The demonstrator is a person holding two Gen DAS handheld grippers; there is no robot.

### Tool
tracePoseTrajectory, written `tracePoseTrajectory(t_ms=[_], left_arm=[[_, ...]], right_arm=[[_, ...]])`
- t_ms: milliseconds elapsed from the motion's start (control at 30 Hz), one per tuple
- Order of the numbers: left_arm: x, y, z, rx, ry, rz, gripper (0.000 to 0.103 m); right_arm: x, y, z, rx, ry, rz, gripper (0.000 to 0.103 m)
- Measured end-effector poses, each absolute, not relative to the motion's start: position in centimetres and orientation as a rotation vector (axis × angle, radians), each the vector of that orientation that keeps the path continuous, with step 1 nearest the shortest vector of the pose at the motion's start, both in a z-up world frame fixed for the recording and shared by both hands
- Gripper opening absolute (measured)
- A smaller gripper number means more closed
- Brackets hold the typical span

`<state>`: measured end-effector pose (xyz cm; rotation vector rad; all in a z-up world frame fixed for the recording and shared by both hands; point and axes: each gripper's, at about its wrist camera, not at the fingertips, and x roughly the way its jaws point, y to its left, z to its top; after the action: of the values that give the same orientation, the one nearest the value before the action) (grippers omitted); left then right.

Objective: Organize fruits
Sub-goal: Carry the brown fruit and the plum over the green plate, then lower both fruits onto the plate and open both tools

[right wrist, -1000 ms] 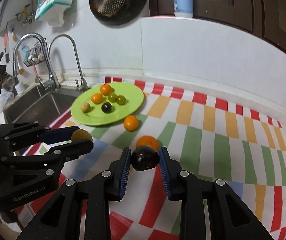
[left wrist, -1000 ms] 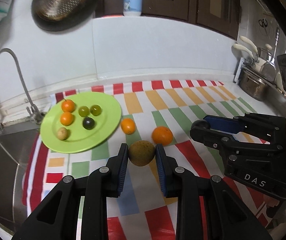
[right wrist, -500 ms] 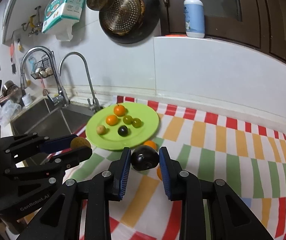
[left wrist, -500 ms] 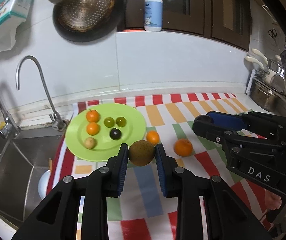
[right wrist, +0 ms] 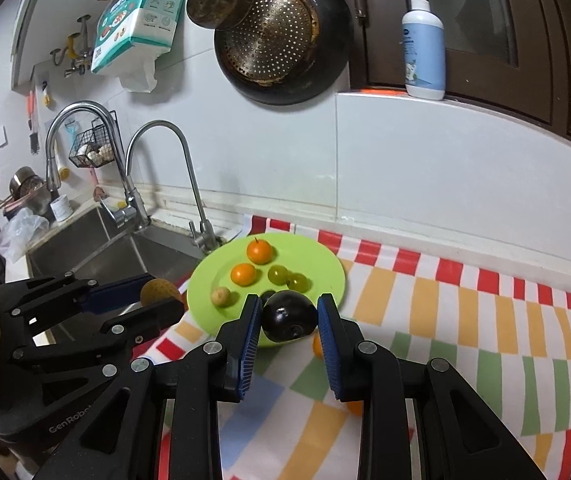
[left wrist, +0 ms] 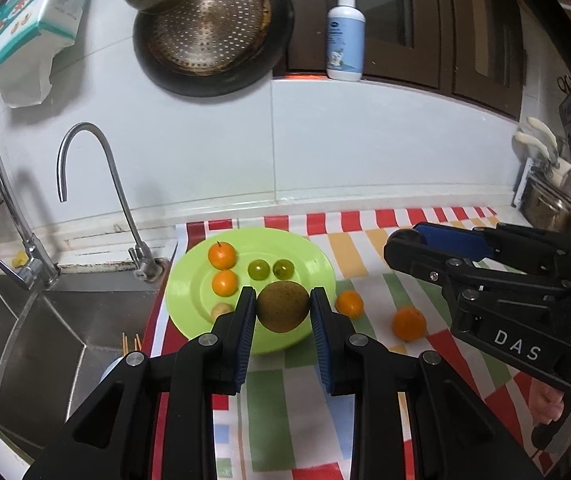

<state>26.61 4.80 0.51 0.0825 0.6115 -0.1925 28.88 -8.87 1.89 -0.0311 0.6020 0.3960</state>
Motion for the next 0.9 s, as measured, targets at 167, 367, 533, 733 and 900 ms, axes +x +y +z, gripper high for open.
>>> tracePoseTrajectory(t_ms=[167, 367, 533, 733, 900], left_arm=[[28.0, 5.5, 1.0, 0.083, 0.602, -0.172, 0.028], [29.9, 6.2, 1.1, 0.089, 0.604, -0.146, 0.028], [31.7, 7.0, 0.7, 0.086, 0.621, -0.128, 0.028], [34.0, 7.7, -0.3, 0.085, 0.652, -0.115, 0.028], [36.0, 8.4, -1.3, 0.082, 0.678, -0.109, 0.028]], right_arm=[[30.8, -7.8, 2.4, -0.029, 0.608, 0.410, 0.030], [33.5, -6.6, 2.6, -0.040, 0.628, 0.429, 0.030], [35.8, -5.7, 2.2, -0.057, 0.651, 0.436, 0.030], [38.5, -4.5, 1.1, -0.080, 0.686, 0.450, 0.030], [40.9, -3.6, -0.1, -0.090, 0.719, 0.459, 0.030]])
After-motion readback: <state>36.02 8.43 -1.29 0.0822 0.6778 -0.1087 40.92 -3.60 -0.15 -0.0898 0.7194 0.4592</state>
